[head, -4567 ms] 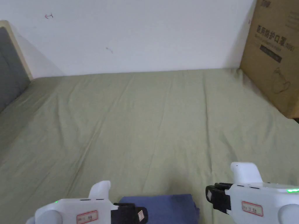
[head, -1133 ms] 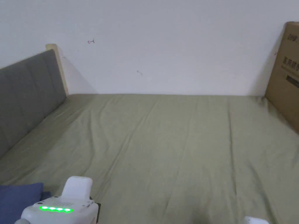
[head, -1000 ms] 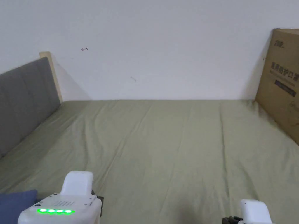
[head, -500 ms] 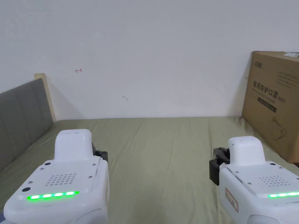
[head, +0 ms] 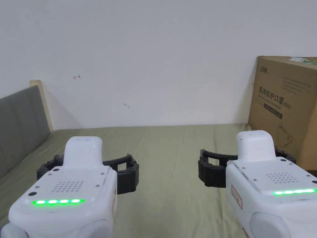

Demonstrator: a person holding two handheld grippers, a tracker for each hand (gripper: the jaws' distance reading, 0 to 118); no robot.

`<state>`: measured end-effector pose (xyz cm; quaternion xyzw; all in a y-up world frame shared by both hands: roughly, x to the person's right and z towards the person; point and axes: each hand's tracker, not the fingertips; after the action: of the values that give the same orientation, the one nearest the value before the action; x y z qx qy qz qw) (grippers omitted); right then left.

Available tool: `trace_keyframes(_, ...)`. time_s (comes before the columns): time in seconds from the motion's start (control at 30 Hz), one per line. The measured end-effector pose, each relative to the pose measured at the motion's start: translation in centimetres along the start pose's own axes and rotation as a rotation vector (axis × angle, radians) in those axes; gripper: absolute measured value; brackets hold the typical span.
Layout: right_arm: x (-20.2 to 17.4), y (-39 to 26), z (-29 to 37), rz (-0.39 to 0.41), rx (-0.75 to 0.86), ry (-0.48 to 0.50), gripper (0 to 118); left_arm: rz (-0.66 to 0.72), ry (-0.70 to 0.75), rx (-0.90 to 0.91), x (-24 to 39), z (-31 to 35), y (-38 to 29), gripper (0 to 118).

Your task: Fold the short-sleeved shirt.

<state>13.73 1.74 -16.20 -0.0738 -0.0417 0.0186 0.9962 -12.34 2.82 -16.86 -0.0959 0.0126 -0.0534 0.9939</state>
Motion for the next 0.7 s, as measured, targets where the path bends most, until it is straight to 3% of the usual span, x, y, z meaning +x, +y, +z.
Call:
trace_keyframes(0.3,-0.1,-0.1,0.0,-0.001,-0.016,0.005,115,0.006,-0.067,-0.050,-0.7,0.2,0.3,113)
trace_keyframes(0.4,0.0,-0.2,0.0,0.022,-0.021,-0.009,115,0.086,-0.124,-0.047,-1.1,0.7,0.5,113)
trace_keyframes(0.7,0.7,-0.4,0.1,0.017,-0.037,-0.046,115,-0.005,-0.078,-0.054,0.5,1.0,0.7,113)
